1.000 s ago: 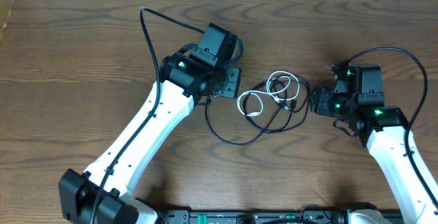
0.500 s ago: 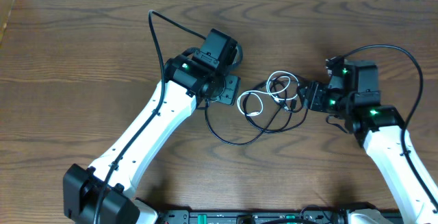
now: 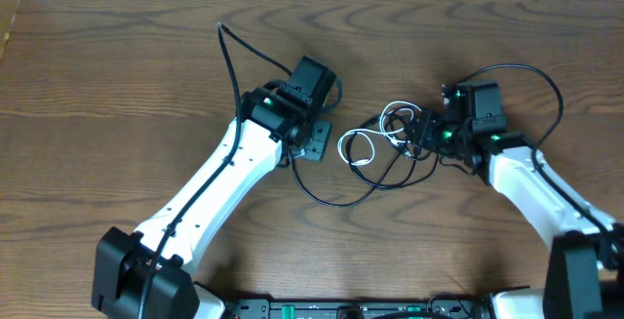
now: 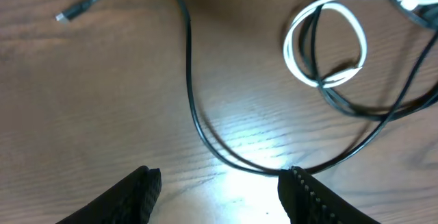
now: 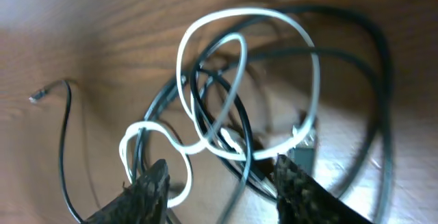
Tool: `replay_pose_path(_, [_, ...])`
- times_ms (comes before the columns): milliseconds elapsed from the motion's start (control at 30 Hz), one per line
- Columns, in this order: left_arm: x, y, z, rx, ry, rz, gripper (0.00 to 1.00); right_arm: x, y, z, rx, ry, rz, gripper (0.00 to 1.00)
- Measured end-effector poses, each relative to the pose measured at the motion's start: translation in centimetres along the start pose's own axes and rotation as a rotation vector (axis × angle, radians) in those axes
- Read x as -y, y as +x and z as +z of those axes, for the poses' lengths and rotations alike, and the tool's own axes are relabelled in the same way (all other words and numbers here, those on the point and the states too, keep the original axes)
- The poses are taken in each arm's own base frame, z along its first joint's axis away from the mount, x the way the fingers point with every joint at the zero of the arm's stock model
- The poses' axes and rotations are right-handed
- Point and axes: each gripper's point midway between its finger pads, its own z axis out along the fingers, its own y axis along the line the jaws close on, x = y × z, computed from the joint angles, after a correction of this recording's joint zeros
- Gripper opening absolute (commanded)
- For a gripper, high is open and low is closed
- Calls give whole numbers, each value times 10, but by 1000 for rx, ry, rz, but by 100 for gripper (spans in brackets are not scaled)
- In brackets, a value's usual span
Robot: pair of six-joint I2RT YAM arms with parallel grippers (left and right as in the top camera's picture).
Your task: Untangle cables
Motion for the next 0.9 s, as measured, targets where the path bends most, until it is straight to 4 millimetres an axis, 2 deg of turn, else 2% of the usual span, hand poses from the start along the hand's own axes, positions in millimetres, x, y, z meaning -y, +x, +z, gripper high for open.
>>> replay_pose_path(300, [-2, 13, 18, -29, -6, 2, 61, -3, -1, 30, -12, -45, 120, 34])
replay_pose_path(433, [-2, 19, 26, -35, -7, 2, 61, -7, -1, 40, -10, -66, 137, 20])
replay_pose_path(567, [-4, 26, 35, -48, -10, 3, 61, -23, -9, 42, 28, -119, 112, 1])
replay_pose_path(733, [-5, 35, 46, -58, -13, -5, 61, -46, -11, 40, 29, -216, 36, 1])
replay_pose_path(900, [-5, 39, 57, -47, -11, -42, 62, -66, 4, 34, -45, -333, -65, 1])
